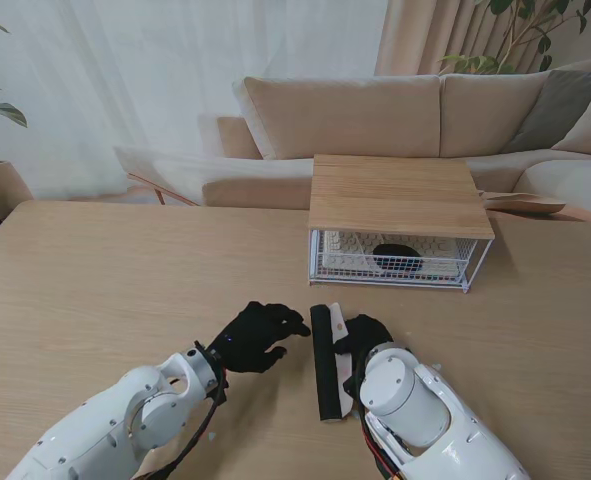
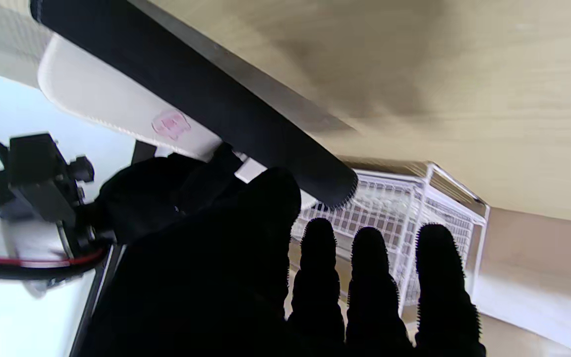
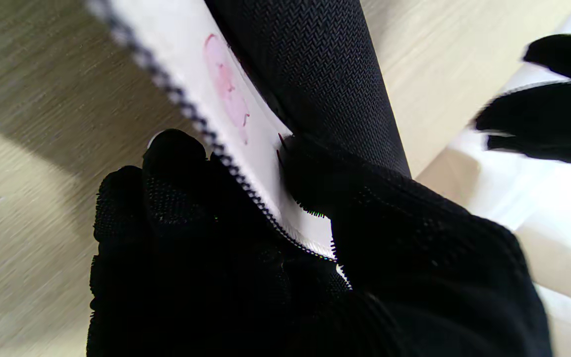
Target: Unroll the mouse pad and set up the keyboard and mouse from the tabletop organizer
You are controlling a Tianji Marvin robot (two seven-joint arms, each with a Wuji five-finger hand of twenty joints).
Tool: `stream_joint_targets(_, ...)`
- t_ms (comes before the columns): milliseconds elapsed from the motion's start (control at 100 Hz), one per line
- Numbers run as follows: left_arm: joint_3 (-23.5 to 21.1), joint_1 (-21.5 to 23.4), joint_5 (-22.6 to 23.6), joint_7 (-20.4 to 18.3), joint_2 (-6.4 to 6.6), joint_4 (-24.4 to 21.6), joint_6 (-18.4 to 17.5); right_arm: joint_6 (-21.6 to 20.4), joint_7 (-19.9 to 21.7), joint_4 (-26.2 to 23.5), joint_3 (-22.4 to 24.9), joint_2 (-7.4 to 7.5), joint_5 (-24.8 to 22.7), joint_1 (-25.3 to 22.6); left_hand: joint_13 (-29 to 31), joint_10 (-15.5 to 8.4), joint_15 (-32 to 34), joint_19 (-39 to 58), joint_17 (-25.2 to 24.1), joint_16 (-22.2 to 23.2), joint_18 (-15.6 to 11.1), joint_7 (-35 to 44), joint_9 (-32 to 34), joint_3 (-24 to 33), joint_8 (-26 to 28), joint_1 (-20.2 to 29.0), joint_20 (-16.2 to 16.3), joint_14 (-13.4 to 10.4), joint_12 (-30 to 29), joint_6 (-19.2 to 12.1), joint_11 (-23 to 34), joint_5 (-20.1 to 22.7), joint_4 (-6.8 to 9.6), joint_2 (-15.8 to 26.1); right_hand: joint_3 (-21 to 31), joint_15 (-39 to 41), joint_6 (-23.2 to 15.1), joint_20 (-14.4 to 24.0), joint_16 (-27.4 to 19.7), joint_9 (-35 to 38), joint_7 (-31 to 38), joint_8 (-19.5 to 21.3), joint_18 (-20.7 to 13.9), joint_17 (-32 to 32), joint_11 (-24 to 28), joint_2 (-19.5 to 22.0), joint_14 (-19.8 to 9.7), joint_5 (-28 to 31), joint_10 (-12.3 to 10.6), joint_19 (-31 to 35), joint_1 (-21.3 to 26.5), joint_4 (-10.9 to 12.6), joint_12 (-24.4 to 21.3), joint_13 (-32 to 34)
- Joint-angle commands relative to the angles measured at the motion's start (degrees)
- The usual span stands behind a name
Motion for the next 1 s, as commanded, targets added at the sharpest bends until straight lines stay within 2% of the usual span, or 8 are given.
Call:
stream_joint_targets(0,1.2,-1.4,-0.9,-1.6,-1.40,0.8,1.0,0.2,1.2,0.1,-0.3,-0.57,0.4,-0.1,-2.2,-2.1,-0.8,0.4,-1.3,-1.2,-1.6,0.0,-2.5,0.7,0.4,1.4,-0.9,-1.3,-0.6,-0.4,0.1,-2.2,2.07,2.2,0.8,-0.8,-1.5,0.3,-0.5,2.6,3.4,0.2,-2.1,1.1,-0.4,0.6,1.3,2.5,1.0,2.0,2.1,-2.2,-0.6,2.5)
stream_joint_targets(110,5.4,-4.7,-1.3,-0.1,-2.07,3.2,2.2,0.9,1.7,0.2,-0.9,-0.46,-0.1,0.3,-2.0,-2.5,-3.1,0.2,-2.2,-2.8,-1.7,0.6,-2.4,0.3,0.6,2.7,-1.2,-1.7,-1.5,-0.6,-1.2,-3.7,2.14,2.5,0.8,-0.8,-1.8,0.3,-0.6,2.7,3.5,0.1,-2.5,0.9,-0.5,0.7,1.3,2.5,0.8,2.3,2.0,-2.2,-1.0,2.5)
stream_joint_targets(260,8.9,-7.4,-2.6,-0.2,-2.75,5.0,3.5,1.9,1.6,0.2,-1.0,-0.67,0.3,0.5,-1.9,-2.7,-3.8,-0.6,-2.2,-3.2,-1.6,1.1,-2.4,-0.1,0.7,3.6,-1.7,-2.1,-1.8,-0.7,-1.7,-4.1,2.12,2.9,0.6,-0.7,-1.4,0.2,-0.8,2.7,3.5,-0.1,-2.5,0.8,-0.4,0.7,1.3,2.4,0.9,2.5,2.1,-2.2,-1.3,2.3)
stream_joint_targets(380,11.1,-9.3,-2.7,-1.9,-2.71,5.6,5.1,2.3,0.8,0.1,-0.7,-0.94,0.5,0.3,-1.8,-2.4,-3.3,-0.8,-2.2,-2.9,-1.5,1.2,-2.4,0.2,0.7,4.8,-1.8,-2.0,-1.6,-0.5,-1.3,-3.5,2.23,3.1,0.4,-0.8,-1.2,0.1,-0.9,2.9,3.3,-0.4,-2.4,0.9,-0.4,0.8,1.6,2.5,1.0,2.6,2.2,-2.2,-1.6,2.5)
stream_joint_targets(530,14.2,-12.0,-3.7,-3.0,-3.14,7.7,6.7,2.3,1.8,-0.5,-0.6,-0.56,0.3,0.2,-1.9,-2.3,-2.2,-0.6,-2.0,-2.5,-1.9,1.7,-2.4,-0.1,0.8,7.4,-1.9,-2.1,-0.8,0.0,0.1,-2.0,2.30,3.3,0.1,-0.4,-1.3,0.2,-0.8,2.4,3.5,-0.5,-2.2,0.5,0.0,1.4,1.7,2.4,1.1,2.8,2.4,-2.3,-1.4,2.1)
stream_joint_targets(700,16.2,-13.6,-4.5,-3.7,-3.37,10.1,7.4,3.1,1.5,-0.5,-0.4,-0.73,0.4,0.0,-1.8,-2.4,-1.0,0.2,-1.8,-2.1,-2.1,2.0,-1.6,0.1,1.0,8.3,-1.5,-2.0,-0.6,0.4,0.6,-1.4,2.42,3.2,0.0,-0.2,-1.2,0.2,-0.9,2.2,3.7,-0.3,-1.9,0.2,0.3,2.0,2.0,2.3,1.4,3.0,2.7,-2.4,-1.3,1.9)
stream_joint_targets(990,17.1,-14.1,-5.3,-3.5,-3.49,12.7,6.8,4.0,1.6,-0.7,-0.6,-0.78,0.6,-0.1,-1.9,-2.5,-0.2,0.3,-1.9,-2.0,-2.2,2.3,-1.3,1.0,1.2,8.0,-1.5,-2.1,-0.5,0.3,0.6,-1.1,2.52,2.6,1.2,3.0,0.4,1.3,0.4,0.2,4.0,3.5,-1.1,-1.3,3.6,3.2,2.8,0.8,2.8,4.1,3.4,-1.9,1.0,0.5)
